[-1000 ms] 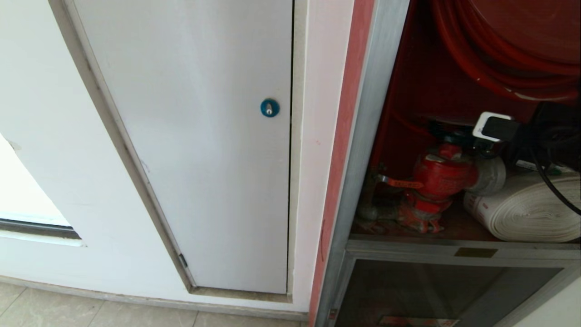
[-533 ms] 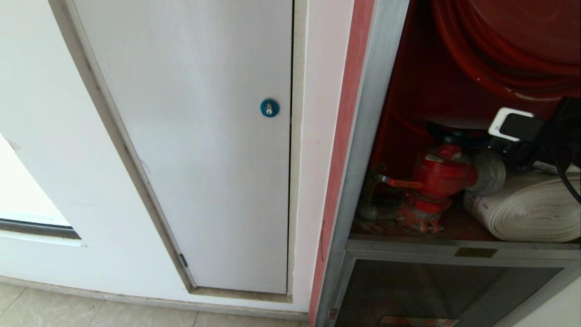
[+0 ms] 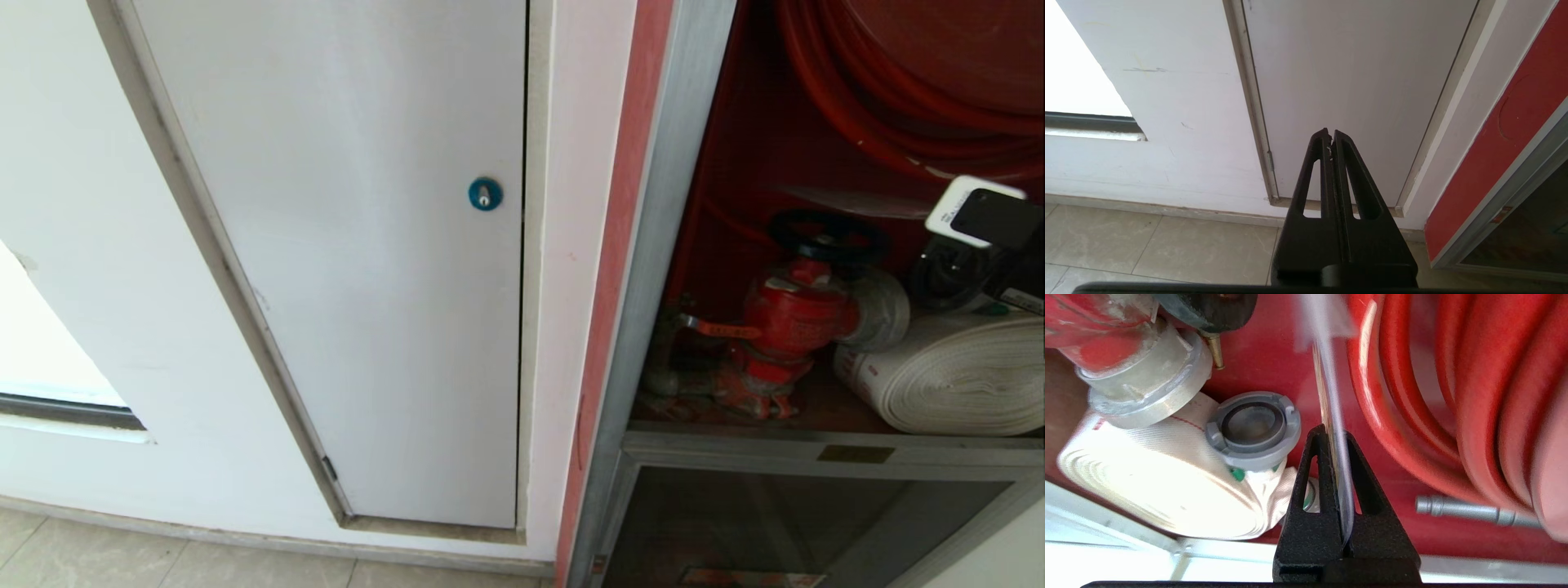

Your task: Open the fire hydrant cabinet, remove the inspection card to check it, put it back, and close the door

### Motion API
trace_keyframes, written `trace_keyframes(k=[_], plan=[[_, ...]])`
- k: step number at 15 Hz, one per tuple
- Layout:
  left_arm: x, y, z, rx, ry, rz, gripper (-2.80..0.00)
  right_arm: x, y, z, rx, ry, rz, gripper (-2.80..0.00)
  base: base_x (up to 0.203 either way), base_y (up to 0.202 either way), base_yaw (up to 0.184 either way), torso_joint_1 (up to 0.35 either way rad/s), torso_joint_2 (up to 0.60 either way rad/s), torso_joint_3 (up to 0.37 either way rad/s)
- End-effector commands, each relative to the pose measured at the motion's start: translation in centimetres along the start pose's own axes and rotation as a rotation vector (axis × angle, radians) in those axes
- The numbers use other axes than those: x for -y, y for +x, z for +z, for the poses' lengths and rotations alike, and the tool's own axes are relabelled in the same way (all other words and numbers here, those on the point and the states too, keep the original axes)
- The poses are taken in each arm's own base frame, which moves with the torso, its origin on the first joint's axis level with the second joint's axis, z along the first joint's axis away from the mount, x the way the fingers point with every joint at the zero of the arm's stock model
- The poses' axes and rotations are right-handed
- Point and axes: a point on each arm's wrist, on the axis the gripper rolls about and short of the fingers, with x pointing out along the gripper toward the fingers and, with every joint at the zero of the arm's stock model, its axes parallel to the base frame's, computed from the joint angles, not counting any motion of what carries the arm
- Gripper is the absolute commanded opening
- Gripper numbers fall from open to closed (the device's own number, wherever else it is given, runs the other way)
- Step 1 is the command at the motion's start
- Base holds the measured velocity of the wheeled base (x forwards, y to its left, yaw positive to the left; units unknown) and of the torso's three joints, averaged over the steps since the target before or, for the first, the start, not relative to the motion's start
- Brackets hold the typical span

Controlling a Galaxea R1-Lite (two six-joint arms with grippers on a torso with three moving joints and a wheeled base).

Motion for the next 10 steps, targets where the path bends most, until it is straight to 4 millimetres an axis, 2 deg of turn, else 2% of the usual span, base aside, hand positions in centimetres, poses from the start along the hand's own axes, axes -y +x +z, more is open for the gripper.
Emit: trace_keyframes(k=[1, 5, 10], plan=[[0.0, 0.0, -0.1, -0.006, 0.0, 0.0, -2.8, 0.4, -1.3, -0.2, 0.005, 0.021, -0.026, -2.8, 0.0, 0.0, 0.0, 0.0, 0.0, 0.0], [0.0, 0.0, -0.1, -0.006, 0.0, 0.0, -2.8, 1.0, -3.2, -0.6, 0.022, 0.087, -0.057, -2.8, 0.0, 0.0, 0.0, 0.0, 0.0, 0.0], [0.0, 0.0, -0.1, -0.006, 0.0, 0.0, -2.8, 0.2, -6.2, -1.5, 0.069, 0.146, -0.058, -2.8, 0.0, 0.0, 0.0, 0.0, 0.0, 0.0]])
